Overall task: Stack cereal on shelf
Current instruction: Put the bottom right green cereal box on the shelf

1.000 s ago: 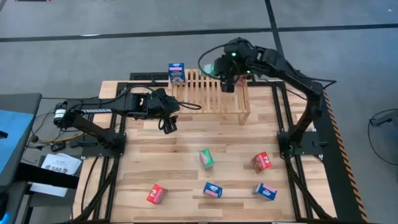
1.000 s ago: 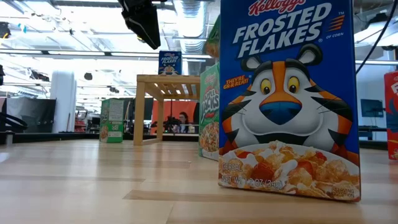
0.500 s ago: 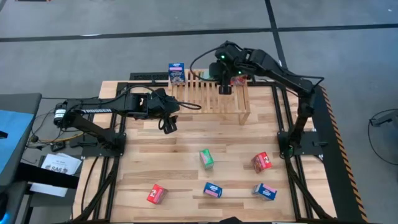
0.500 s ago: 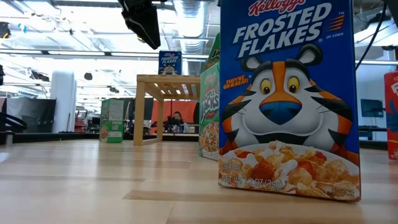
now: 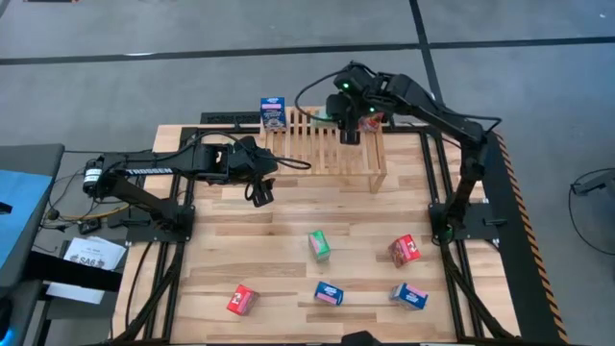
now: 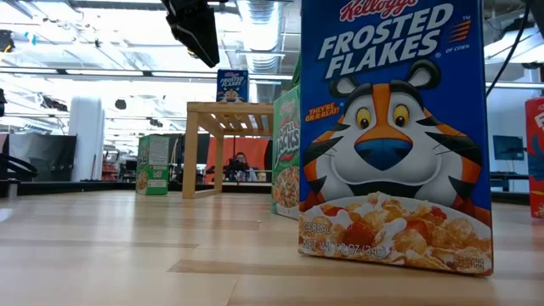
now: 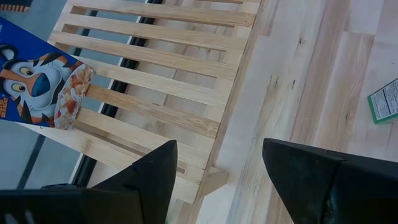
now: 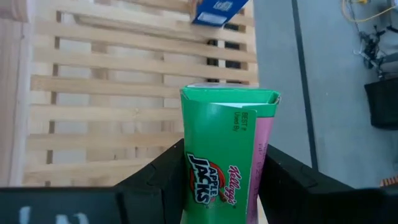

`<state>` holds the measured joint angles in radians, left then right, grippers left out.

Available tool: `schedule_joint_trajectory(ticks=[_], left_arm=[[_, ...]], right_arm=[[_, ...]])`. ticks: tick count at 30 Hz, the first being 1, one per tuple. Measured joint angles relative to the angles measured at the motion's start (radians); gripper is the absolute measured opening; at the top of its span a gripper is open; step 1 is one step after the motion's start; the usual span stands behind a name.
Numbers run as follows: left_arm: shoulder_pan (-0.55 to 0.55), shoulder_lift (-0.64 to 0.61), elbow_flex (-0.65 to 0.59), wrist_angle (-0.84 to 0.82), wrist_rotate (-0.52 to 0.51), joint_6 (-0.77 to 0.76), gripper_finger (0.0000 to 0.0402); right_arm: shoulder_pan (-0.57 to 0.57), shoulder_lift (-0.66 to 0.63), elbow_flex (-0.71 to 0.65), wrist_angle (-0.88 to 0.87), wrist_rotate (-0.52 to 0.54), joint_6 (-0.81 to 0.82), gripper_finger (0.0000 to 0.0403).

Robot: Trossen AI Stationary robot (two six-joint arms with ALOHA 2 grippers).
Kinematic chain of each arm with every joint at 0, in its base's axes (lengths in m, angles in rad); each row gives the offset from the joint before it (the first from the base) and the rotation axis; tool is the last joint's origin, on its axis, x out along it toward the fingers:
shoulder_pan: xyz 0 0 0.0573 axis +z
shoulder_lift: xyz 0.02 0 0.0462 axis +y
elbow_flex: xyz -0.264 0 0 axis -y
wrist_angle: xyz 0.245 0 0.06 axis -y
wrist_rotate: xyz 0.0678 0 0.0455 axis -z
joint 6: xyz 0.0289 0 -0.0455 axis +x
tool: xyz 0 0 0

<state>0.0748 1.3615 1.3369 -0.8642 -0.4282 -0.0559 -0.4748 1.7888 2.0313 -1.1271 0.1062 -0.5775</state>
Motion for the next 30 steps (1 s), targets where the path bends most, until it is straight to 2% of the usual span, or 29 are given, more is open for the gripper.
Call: schedule_joint_trajectory(ticks=[24,30], left_arm=[[0.000,0.000,0.000,0.000,0.000,0.000,0.0227],[0.000,0.000,0.000,0.000,0.000,0.000,0.0227]], right_arm=[[0.014,0.052,0.004,0.010,0.012,-0.026,0.0191],[0.014,0.052,0.004,0.016,0.009,-0.050,0.0226]])
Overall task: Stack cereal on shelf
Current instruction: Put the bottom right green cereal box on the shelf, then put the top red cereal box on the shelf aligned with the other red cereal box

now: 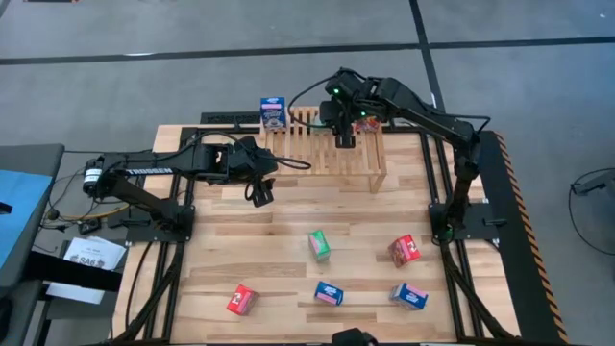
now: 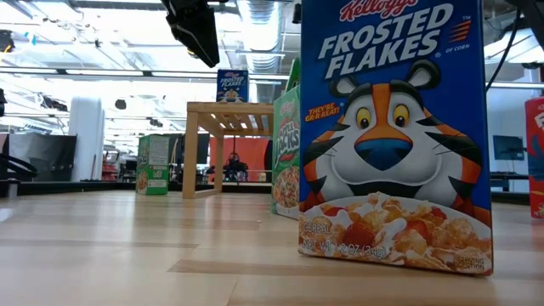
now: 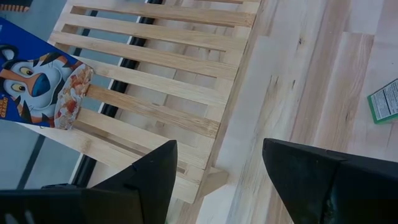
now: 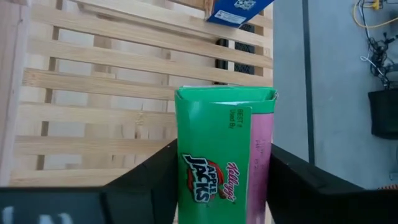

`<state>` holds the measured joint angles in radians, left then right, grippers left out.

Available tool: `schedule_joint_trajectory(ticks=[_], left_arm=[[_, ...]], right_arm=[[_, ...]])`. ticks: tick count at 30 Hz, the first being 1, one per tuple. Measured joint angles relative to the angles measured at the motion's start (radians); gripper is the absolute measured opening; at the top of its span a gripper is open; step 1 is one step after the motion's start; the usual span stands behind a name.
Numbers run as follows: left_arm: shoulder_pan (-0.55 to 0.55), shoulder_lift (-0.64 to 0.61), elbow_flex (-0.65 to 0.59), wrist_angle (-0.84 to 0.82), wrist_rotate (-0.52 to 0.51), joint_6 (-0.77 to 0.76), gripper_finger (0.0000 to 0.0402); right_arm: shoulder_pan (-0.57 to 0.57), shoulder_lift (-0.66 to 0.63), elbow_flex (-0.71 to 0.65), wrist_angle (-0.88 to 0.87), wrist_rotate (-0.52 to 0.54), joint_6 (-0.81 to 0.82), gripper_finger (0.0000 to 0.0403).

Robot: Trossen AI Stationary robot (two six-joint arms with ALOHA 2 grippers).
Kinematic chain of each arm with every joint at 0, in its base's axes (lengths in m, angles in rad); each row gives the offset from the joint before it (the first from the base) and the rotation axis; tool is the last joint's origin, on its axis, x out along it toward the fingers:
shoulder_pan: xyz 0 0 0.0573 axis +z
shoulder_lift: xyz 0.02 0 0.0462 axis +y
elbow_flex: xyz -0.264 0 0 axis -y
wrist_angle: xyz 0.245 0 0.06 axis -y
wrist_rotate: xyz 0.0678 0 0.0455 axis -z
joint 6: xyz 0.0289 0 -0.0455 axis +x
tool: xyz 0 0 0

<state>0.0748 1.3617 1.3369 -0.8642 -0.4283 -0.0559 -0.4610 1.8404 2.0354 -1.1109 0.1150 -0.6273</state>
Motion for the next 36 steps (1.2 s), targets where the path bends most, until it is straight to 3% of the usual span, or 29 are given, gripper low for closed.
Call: schedule_joint_trajectory(ticks=[7,36], left_arm=[[0.000,0.000,0.000,0.000,0.000,0.000,0.0227],[0.000,0.000,0.000,0.000,0.000,0.000,0.0227]], right_arm=[[-0.001,0.000,0.000,0.032,0.015,-0.002,0.0260],[-0.008,-0.018,0.002,0.094,0.051,0.050,0.0261]])
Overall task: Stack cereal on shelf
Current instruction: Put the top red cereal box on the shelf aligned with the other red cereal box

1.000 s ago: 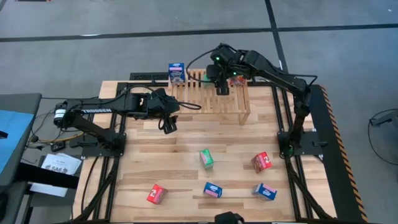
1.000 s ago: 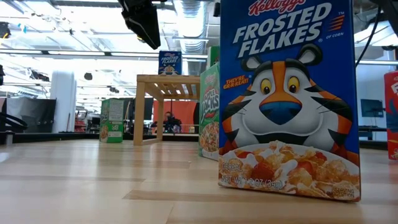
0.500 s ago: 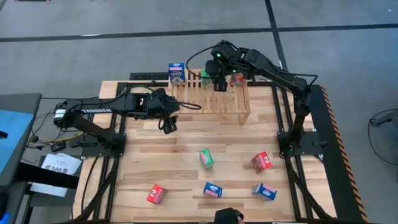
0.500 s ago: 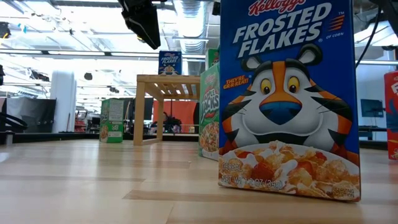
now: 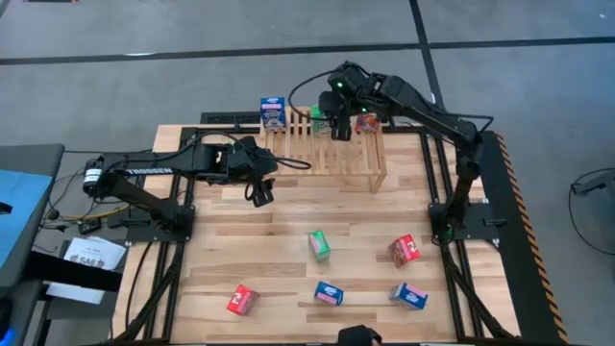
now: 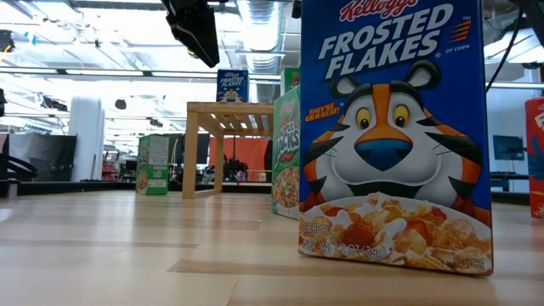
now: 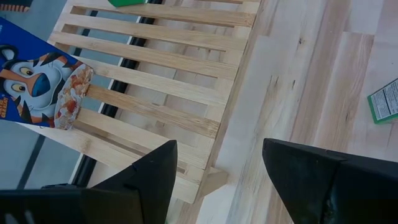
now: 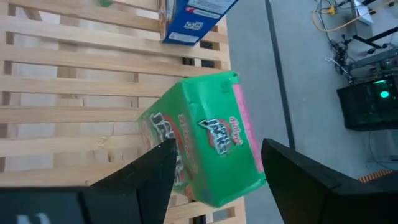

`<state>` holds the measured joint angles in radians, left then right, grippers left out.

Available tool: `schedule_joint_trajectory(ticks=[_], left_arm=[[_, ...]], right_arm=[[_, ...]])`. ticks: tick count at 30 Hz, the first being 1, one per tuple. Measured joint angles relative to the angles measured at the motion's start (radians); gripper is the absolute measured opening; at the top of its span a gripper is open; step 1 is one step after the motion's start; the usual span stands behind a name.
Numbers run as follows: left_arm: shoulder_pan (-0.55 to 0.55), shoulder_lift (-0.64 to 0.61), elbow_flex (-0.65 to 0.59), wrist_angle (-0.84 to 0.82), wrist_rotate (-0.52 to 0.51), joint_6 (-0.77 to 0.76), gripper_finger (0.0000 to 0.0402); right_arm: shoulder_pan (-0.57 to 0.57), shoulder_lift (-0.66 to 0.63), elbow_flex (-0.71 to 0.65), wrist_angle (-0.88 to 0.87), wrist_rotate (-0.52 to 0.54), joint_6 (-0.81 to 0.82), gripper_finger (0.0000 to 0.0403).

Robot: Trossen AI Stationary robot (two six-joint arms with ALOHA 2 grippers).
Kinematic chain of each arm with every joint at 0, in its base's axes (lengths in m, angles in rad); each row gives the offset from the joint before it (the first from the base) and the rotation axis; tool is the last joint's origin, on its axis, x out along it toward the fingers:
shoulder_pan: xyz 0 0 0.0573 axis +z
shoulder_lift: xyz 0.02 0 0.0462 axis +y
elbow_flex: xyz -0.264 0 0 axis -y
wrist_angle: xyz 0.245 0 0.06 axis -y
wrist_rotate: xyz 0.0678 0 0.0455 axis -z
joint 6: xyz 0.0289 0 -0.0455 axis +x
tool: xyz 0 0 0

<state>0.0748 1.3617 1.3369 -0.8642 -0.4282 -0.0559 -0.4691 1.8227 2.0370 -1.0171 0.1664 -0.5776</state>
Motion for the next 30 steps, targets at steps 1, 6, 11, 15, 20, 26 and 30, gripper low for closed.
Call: schedule_joint_trajectory(ticks=[1,6,11,15,20,26,30], left_arm=[[0.000,0.000,0.000,0.000,0.000,0.000,0.0227],[0.000,0.000,0.000,0.000,0.000,0.000,0.0227],[0.000,0.000,0.000,0.000,0.000,0.000,0.0227],[0.000,0.000,0.000,0.000,0.000,0.000,0.0227],[0.000,0.000,0.000,0.000,0.000,0.000,0.0227],[0.000,0.000,0.000,0.000,0.000,0.000,0.0227],[0.000,0.000,0.000,0.000,0.000,0.000,0.0227]], right_arm=[[0.003,-0.007,-0.001,-0.011,0.001,0.003,0.0261],[0.035,-0.043,0.000,-0.033,0.030,0.040,0.0261],[0.079,-0.096,-0.001,-0.070,0.044,0.133,0.0260],[0.109,-0.136,0.000,-0.152,0.045,0.236,0.0260],[0.131,-0.179,0.000,-0.327,0.044,0.404,0.0260],[0.172,-0.188,-0.001,-0.562,0.040,0.690,0.0260],[0.227,-0.213,-0.047,-0.550,0.003,0.830,0.0260]])
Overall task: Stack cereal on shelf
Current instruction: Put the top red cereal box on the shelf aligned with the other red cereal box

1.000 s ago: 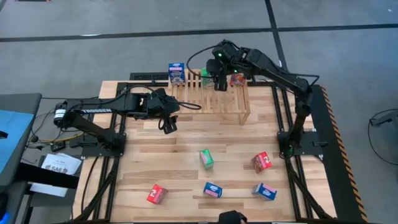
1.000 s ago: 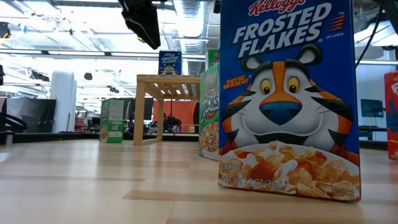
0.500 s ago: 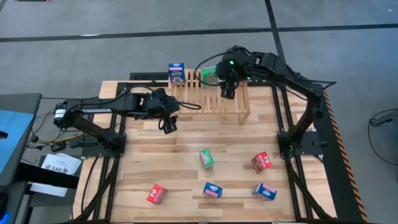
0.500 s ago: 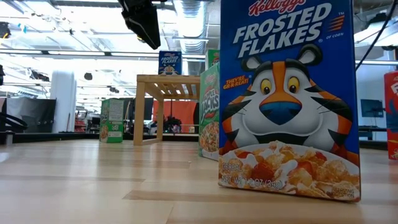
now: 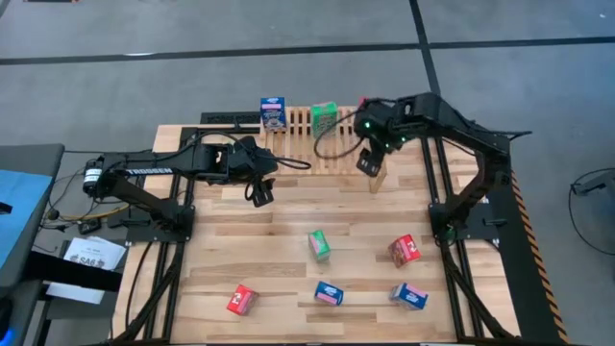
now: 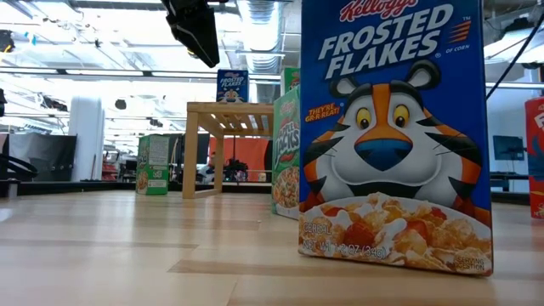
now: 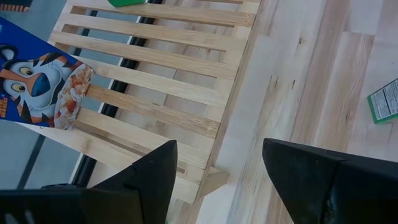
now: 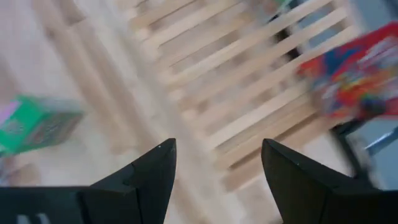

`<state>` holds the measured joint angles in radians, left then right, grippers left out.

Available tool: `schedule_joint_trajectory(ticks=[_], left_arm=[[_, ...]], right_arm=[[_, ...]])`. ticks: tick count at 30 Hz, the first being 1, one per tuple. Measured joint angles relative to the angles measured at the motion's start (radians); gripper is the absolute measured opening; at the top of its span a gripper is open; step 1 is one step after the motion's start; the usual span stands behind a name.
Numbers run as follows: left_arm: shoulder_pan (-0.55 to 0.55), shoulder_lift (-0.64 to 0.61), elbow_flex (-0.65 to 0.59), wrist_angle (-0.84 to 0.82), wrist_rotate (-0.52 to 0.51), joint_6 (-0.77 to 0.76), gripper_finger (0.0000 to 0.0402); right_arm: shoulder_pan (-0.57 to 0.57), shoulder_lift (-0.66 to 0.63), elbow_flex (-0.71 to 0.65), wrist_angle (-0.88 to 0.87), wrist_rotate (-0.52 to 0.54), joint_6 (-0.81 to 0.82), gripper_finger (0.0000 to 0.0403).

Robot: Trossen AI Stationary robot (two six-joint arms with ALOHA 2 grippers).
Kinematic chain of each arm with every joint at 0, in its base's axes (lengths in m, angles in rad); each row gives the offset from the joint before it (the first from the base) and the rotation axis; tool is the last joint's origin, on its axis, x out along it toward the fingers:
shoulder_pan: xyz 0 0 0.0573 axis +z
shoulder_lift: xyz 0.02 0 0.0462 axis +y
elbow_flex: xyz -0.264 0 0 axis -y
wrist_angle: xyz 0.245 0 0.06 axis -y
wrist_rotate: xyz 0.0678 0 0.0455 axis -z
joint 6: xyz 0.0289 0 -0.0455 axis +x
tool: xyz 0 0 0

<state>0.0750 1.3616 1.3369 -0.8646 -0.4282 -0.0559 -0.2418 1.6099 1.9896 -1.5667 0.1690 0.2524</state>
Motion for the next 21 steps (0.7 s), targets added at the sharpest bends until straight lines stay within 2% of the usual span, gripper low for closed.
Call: schedule_joint_trajectory(ticks=[4,9,14,21], left_arm=[[0.000,0.000,0.000,0.000,0.000,0.000,0.0227],[0.000,0.000,0.000,0.000,0.000,0.000,0.0227],[0.000,0.000,0.000,0.000,0.000,0.000,0.0227],[0.000,0.000,0.000,0.000,0.000,0.000,0.0227]], right_arm=[[0.077,-0.040,-0.090,-0.003,-0.004,0.146,0.0260],[0.189,-0.102,-0.256,-0.004,0.050,0.353,0.0260],[0.305,-0.172,-0.419,-0.004,0.096,0.641,0.0260],[0.484,-0.236,-0.579,-0.007,0.063,1.017,0.0260]])
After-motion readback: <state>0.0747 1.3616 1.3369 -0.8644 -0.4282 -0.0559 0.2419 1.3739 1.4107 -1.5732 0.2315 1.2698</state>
